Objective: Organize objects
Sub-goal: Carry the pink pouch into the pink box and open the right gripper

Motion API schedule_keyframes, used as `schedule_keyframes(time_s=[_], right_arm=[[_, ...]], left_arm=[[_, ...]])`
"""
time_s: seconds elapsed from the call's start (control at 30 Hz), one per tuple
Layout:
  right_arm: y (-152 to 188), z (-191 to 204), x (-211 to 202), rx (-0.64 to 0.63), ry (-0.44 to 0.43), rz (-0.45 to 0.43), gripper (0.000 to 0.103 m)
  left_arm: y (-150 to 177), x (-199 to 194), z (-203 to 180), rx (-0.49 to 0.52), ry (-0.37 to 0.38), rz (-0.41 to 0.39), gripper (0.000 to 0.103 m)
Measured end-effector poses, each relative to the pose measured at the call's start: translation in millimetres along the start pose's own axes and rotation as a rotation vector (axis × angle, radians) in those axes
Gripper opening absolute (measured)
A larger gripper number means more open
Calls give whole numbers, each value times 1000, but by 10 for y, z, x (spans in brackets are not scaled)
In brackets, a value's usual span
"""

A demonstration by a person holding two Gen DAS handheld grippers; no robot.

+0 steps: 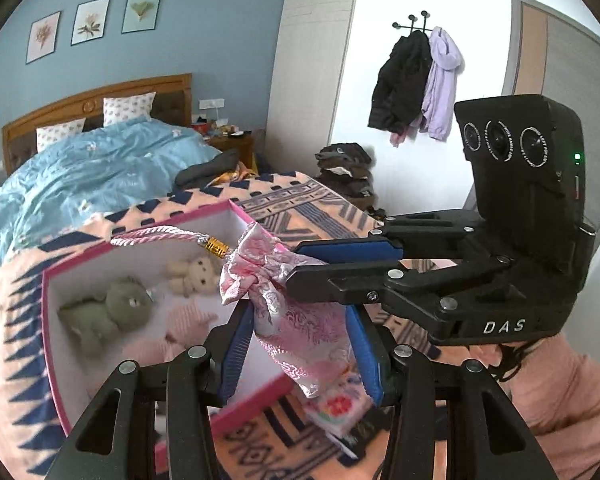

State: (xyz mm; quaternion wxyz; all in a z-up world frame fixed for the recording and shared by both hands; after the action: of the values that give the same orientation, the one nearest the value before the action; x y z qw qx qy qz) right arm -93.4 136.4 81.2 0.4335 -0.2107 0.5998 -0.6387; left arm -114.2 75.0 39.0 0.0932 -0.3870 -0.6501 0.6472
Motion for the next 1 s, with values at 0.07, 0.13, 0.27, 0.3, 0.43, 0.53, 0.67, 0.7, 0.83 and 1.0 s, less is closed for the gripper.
schedule_keyframes(time_s=[0.07,0.13,0.27,0.3,0.43,0.53,0.67,0.7,0.83,1.0], right_arm=[[-51,-77,52,-7,16,-1,21],[-86,-171,103,-5,30,0,21],[-128,-327,192,0,49,-2,21],[-126,-367,223,5,53,1,21],[-96,-541,348,32,68,22,21],[-29,-681,469,51,85,50,21],[53,-814,603,69,99,83,21],[75,-847,642,72,103,93,21],[146,-944,778,77,118,127,21],[199,-1086,900,89,183,153,21]], left_arm=[[-49,108,54,-1,-7,7,48],[-110,229,123,-12,-10,15,48],[-159,415,222,-9,-28,26,48],[-165,451,247,-10,-31,29,48],[-127,635,390,-45,-24,61,48],[-60,766,492,-65,-32,84,48],[11,905,603,-93,-41,118,48],[32,948,643,-103,-41,132,47],[93,1048,727,-121,-61,162,48],[162,1124,798,-136,-97,200,48]])
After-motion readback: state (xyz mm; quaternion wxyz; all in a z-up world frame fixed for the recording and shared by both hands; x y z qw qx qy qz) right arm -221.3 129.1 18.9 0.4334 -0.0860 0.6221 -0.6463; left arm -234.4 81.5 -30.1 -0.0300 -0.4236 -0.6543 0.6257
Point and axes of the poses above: each gripper's, at about its wrist camera, not at the fingertips, and x roughly the way its jaws point, z to its left, y to its underside, the point moved 5 cm from there along x, roughly the way its jaws point, and after that the axes turned 15 degrees about -z, right-handed, at the moved point
